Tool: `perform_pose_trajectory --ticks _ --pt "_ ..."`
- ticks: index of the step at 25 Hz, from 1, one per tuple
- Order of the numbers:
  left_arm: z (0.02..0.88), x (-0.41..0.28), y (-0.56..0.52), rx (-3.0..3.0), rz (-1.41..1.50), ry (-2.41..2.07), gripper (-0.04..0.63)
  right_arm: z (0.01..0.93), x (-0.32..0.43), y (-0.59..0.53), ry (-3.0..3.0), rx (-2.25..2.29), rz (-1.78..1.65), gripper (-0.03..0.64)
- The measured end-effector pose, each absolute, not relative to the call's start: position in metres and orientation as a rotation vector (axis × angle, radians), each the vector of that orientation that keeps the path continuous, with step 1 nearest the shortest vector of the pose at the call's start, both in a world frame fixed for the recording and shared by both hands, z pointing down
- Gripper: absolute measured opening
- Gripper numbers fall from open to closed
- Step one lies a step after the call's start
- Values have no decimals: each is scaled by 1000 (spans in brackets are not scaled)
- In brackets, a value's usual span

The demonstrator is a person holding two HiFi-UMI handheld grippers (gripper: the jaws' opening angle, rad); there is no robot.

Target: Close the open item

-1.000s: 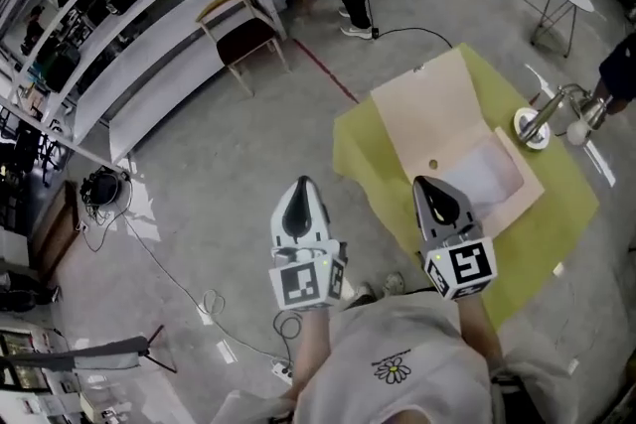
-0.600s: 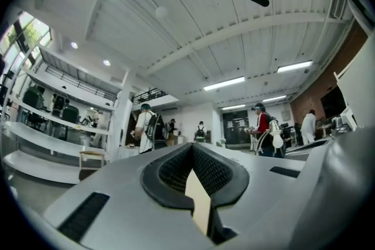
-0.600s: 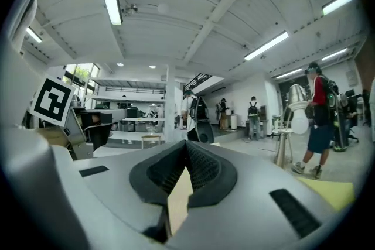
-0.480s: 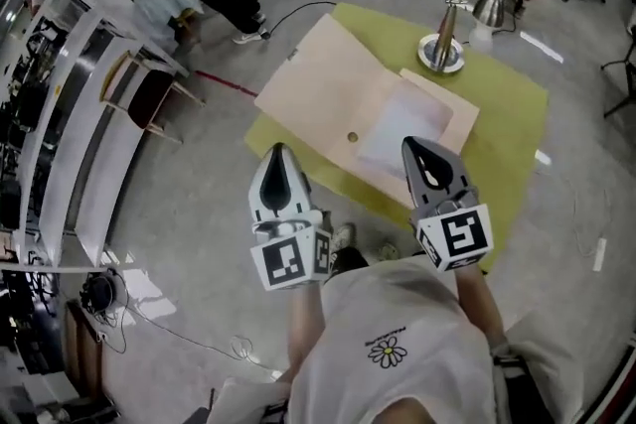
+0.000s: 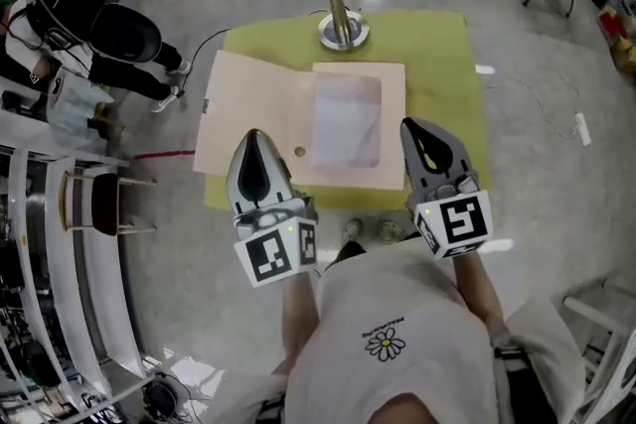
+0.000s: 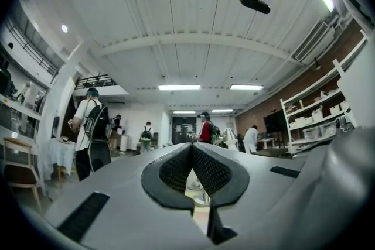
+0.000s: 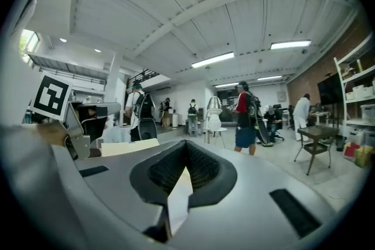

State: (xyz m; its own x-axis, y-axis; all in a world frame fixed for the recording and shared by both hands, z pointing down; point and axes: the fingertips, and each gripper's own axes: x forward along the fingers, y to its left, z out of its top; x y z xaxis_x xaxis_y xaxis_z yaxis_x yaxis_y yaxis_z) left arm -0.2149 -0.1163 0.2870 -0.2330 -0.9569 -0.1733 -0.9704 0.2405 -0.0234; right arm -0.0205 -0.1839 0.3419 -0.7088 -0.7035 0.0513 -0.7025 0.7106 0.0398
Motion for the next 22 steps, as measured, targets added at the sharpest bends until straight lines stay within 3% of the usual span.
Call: perform_pose_trajectory --ticks 22 --pt "287 -218 -142 -2149 191 2090 14 332 -7 -156 -2661 1584 -18 9"
